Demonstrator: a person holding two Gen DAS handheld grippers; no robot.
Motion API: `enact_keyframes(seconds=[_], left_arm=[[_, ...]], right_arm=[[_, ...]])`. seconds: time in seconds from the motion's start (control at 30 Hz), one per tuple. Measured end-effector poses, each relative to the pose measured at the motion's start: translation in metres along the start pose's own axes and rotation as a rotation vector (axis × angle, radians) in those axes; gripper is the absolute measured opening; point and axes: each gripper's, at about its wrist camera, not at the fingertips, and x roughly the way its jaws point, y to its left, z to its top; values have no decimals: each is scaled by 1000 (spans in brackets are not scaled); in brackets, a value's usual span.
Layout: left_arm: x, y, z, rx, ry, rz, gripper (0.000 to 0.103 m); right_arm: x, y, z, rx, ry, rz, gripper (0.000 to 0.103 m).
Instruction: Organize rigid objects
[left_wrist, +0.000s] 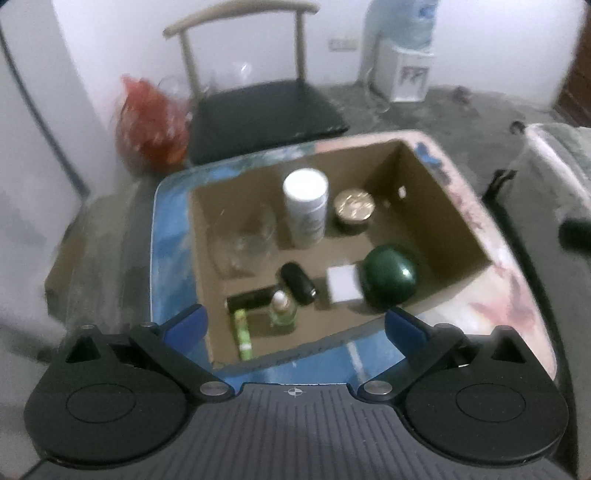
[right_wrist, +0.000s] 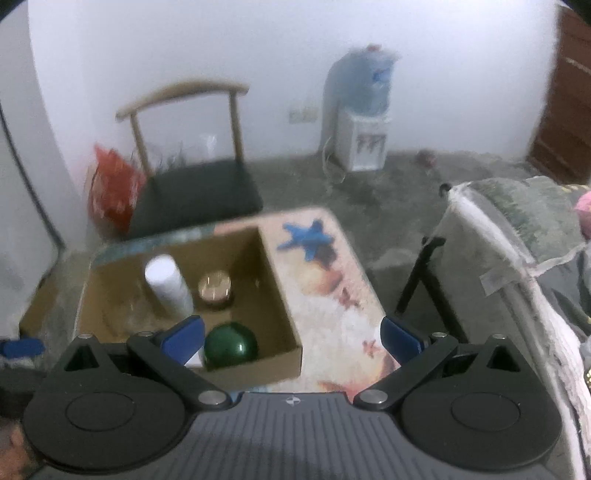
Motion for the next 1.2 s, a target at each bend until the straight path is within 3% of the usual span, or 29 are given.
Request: enact_keyframes(seconds=[0.17,0.3,0.63,1.2], left_arm=[[21,3,0,-31,113,68,103],[33,10,0,-95,187,83,102],[35,26,12,-193,216,80,102],[47,26,12,-191,263,61,102]], right_arm=[[31,20,-4,-54,84,92,103],[55,41,-7,-115,171,114,103],[86,61,4,-177,236,131,103],[107,62,3,-156,296,123,103]])
